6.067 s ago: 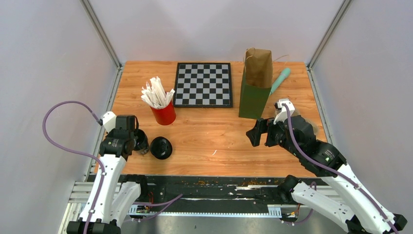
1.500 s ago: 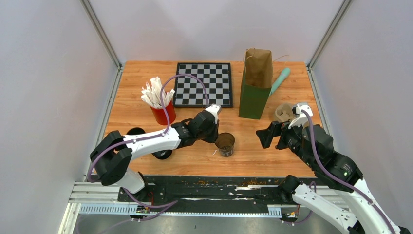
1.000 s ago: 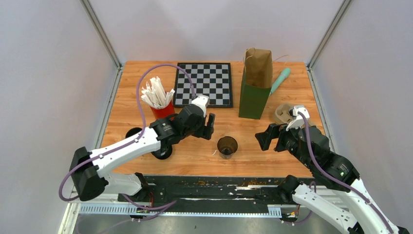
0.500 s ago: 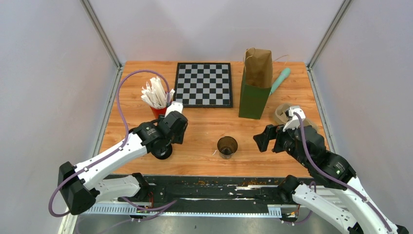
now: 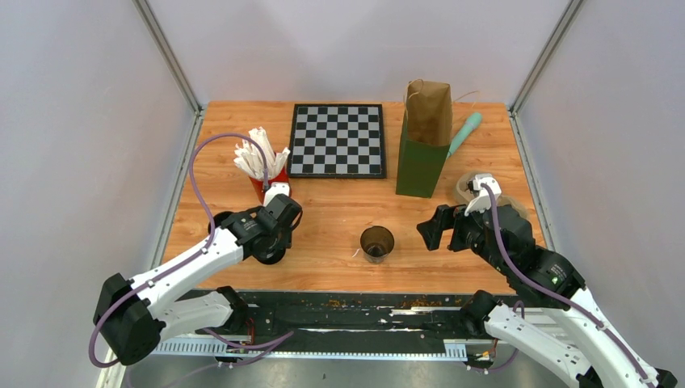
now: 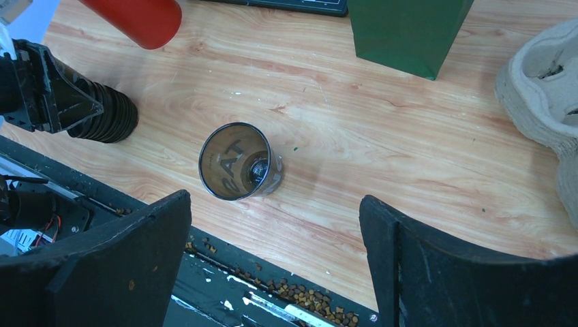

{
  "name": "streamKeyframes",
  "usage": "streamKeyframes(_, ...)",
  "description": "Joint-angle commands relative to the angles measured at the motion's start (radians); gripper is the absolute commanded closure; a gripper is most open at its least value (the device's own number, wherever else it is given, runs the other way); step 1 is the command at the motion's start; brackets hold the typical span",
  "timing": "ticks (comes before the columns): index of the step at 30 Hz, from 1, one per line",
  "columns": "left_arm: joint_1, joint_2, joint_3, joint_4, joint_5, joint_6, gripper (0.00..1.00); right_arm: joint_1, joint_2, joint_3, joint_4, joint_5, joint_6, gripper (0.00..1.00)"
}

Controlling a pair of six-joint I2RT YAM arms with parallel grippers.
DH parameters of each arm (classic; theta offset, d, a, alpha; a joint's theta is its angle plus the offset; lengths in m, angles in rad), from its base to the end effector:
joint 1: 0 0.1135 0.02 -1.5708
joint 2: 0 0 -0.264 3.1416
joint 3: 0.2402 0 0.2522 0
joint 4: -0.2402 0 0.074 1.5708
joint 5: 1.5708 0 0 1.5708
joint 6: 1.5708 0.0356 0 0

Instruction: Pack the takeout coffee

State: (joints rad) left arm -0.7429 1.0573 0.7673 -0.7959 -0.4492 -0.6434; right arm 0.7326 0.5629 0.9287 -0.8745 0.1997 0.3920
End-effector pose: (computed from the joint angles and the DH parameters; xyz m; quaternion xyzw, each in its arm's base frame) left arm 0.1516 -0.1182 0.2371 -0.0063 0.9479 0.0168 0.3182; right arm 0.0784 0.0610 0.3450 -0.0956 0.8541 0.1959 0.4722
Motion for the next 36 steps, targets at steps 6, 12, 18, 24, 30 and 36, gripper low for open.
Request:
streamKeyframes(6,0.019,-0.018,-0.036,0.085,0.029,-0.037,0.57,0.006,0.011,0.015,0.031,0.001,0.021,0.08)
streamKeyframes(12,0.019,-0.028,-0.028,0.084,0.041,-0.033,0.63,0.006,0.014,0.011,0.026,0.003,0.028,0.08)
streamKeyframes(18,0.020,-0.045,-0.031,0.080,0.042,-0.032,0.72,0.006,0.015,0.006,0.029,0.003,0.033,0.08)
streamKeyframes(24,0.019,-0.074,-0.018,0.060,0.043,-0.026,0.81,0.005,0.018,0.004,0.030,0.003,0.035,0.08)
streamKeyframes(30,0.019,-0.082,-0.014,0.050,0.031,-0.018,0.90,0.006,0.023,0.002,0.035,0.001,0.039,0.08)
streamKeyframes(36,0.020,-0.072,-0.014,0.040,0.001,-0.026,0.76,0.008,0.028,0.001,0.038,0.000,0.040,0.08)
